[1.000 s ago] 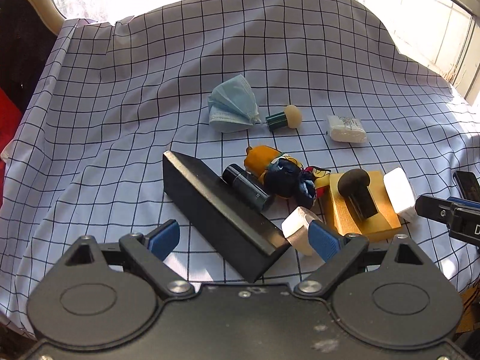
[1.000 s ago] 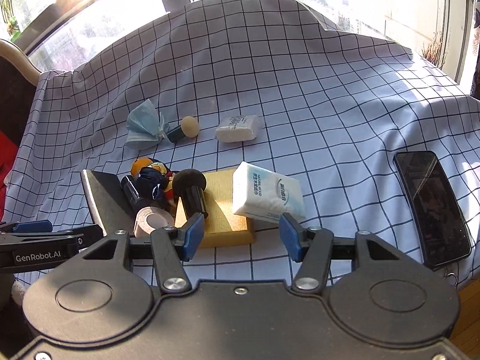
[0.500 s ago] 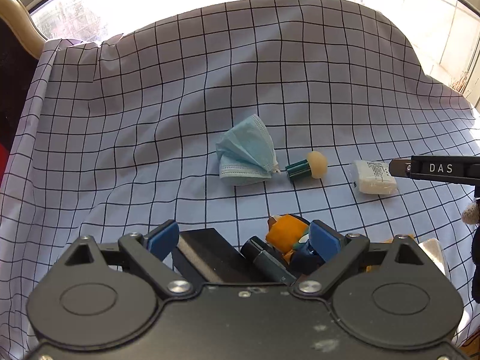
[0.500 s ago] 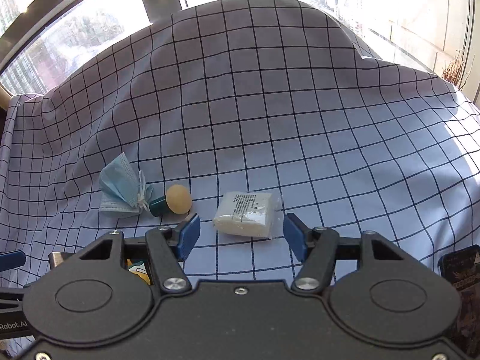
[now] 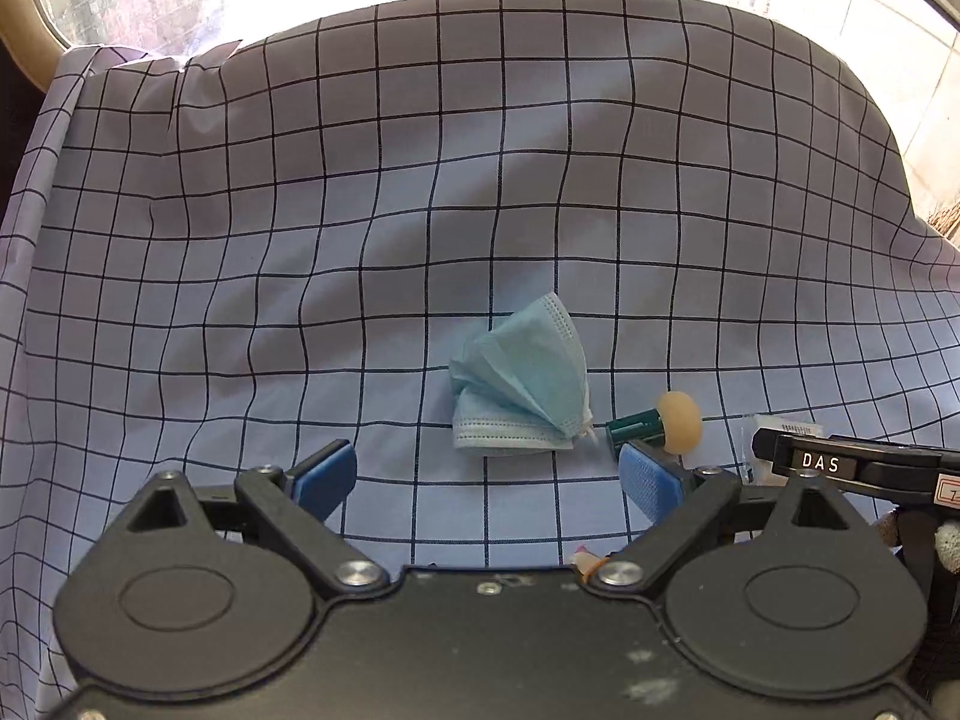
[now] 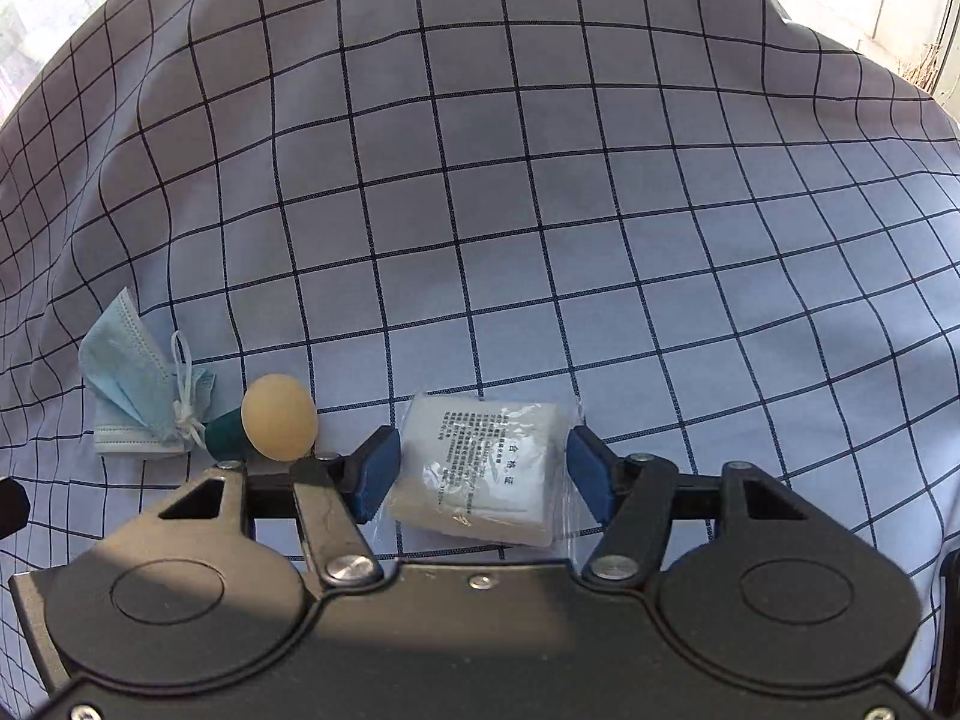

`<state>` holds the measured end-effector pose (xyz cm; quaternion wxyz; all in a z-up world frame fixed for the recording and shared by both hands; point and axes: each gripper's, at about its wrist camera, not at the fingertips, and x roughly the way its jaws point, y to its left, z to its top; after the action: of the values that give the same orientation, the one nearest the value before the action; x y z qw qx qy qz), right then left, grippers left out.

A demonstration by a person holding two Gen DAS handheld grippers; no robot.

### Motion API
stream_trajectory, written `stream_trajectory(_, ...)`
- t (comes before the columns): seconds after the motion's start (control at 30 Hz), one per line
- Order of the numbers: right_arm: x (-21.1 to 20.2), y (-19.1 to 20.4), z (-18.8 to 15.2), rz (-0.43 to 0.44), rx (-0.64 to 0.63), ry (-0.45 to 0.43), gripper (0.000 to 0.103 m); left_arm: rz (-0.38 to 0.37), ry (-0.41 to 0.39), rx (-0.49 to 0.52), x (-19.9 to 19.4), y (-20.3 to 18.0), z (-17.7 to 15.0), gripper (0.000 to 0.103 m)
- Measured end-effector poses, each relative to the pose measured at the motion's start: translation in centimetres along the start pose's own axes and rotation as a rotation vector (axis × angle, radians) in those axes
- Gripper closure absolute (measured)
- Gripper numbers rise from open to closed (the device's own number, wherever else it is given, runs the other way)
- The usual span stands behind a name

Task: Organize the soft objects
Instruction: 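Grasp the blue face mask with the left tool while the right tool grasps the white packet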

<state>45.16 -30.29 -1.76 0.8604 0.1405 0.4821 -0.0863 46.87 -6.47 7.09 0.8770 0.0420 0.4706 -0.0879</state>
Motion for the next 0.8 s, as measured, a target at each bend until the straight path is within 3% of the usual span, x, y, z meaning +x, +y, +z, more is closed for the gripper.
stream_trajectory(0.07,0.3,0.1,-0.1,-0.006,-0.012,0.006,0.039,0.003,0.011,-0.006,0.9,-0.2,0.6,0.008)
stream_trajectory(0.2,0.2,0.2,-0.5,0.005,-0.032,0.003,0.046,-0.001,0.052,-0.020,3.1,-0.6,1.6,0.008)
stream_trajectory(0.33,-1.0,-1.2,-0.3,0.057,0.017,-0.022,0.048,-0.031,0.091,-0.071,4.9,-0.7,2.6,0.008)
stream_trajectory(0.47,-2.9,-1.9,-0.5,0.080,0.039,-0.066,0.048,-0.008,0.099,-0.106,6.5,-1.0,3.5,0.006)
stream_trajectory(0.8,-5.0,-2.6,-1.4,0.129,0.063,-0.099,0.048,0.064,0.137,0.010,10.5,-4.0,4.5,0.006)
